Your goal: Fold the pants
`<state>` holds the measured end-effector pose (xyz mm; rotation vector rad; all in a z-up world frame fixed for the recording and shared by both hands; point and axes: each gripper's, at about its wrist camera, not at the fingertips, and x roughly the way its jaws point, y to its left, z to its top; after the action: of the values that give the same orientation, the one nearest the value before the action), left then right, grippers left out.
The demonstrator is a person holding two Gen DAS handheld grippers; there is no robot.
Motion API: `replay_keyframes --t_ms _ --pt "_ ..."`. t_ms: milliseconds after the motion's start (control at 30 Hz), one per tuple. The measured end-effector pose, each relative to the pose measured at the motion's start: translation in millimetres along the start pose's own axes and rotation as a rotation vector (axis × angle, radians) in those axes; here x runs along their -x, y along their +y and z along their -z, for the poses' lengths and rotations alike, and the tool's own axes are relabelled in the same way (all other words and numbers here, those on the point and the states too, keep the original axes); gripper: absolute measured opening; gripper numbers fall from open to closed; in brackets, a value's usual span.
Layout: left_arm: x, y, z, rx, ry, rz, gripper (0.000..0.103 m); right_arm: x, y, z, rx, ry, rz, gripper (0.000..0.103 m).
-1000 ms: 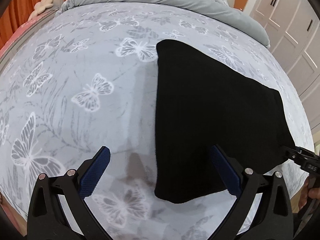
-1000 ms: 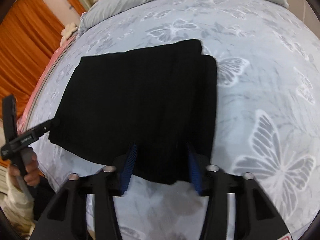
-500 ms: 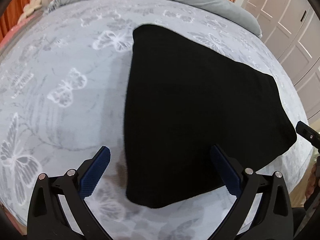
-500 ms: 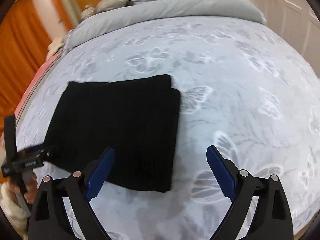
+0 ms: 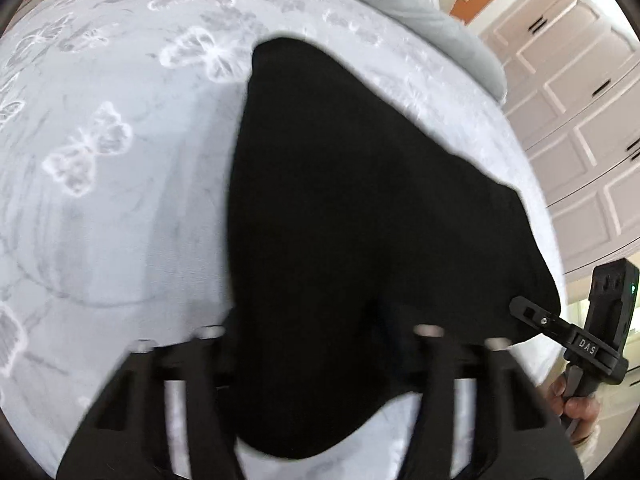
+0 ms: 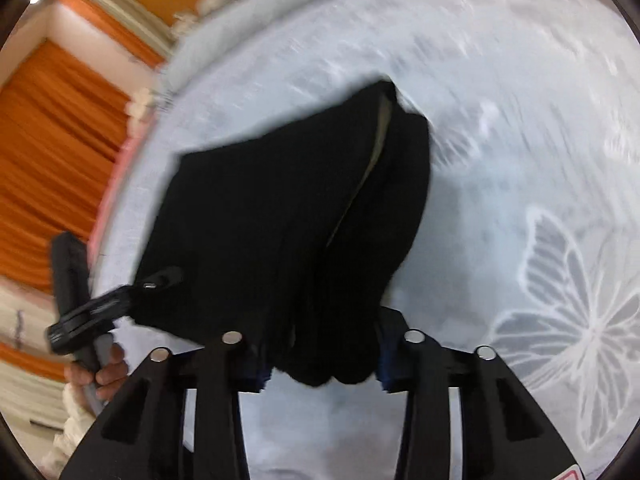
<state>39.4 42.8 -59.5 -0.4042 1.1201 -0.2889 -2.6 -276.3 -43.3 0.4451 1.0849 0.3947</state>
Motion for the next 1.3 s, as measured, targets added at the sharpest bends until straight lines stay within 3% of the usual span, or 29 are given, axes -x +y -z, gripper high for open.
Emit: replay_keyframes --t_ms 67,200,233,267,333,400,433,500,533,600,767,867,1033,1200,1300 --pt "22.1 0.0 1.9 -0.008 -0.021 0.044 0.025 21.0 18.1 5.3 0.046 -0.026 -0.058 0.034" --pt "57.9 -1.9 34.2 -0.072 -0.014 0.055 0.025 30.9 20.9 39.0 0.048 0.008 -0.092 0.035" --pt "58.0 0.5 45.2 -0.078 -0.001 0.051 0.026 25.7 15.1 51.3 0.038 0.030 -0.068 0.039" --pt "55.0 4.1 55.2 -0.080 0.016 0.044 0.034 17.4 8.9 62.1 0.042 0.058 0.003 0.050" --pt "43.2 15.9 73.1 -0.060 0.062 -0.019 0.039 9.3 -2.6 70.0 0.012 0.080 0.107 0.063" --pt "52.2 22.1 73.1 -0.048 0.034 -0.027 0.041 24.5 -4.5 66.3 -0.047 0.018 0.092 0.063" --pt "62.9 20.4 69.1 -0.056 -0.003 -0.037 0.040 39.1 2.8 61.8 -0.031 -0.062 0.099 0.063" --pt "88.6 13.7 61.1 -0.087 -0.135 -0.093 0.042 60.1 22.9 54.7 0.048 -0.195 0.152 0.063" --pt "104.7 5.3 55.0 -0.116 -0.227 -0.151 0.049 64.7 34.7 49.0 0.087 -0.236 0.170 0.059" --pt "117.4 -8.3 42.7 -0.156 -0.309 -0.206 0.056 57.9 66.0 30.0 0.179 -0.250 0.157 0.042" --pt "112.7 -30.2 20.6 -0.164 -0.380 -0.327 0.057 -22.1 135.7 -4.6 0.366 -0.071 0.108 0.009" --pt "100.1 -30.5 12.7 -0.131 -0.377 -0.374 0.068 -70.7 159.9 -11.8 0.421 0.014 0.084 0.005" --pt "107.9 -3.8 -2.9 -0.050 -0.383 -0.413 0.078 -128.8 179.0 -10.4 0.408 0.106 0.052 0.005" --pt "103.2 14.6 -5.9 -0.039 -0.361 -0.442 0.078 -154.1 188.3 -4.3 0.420 0.142 0.028 0.004" --pt "97.6 17.5 -1.9 -0.057 -0.331 -0.454 0.078 -138.6 194.5 -7.3 0.408 0.123 0.014 0.004"
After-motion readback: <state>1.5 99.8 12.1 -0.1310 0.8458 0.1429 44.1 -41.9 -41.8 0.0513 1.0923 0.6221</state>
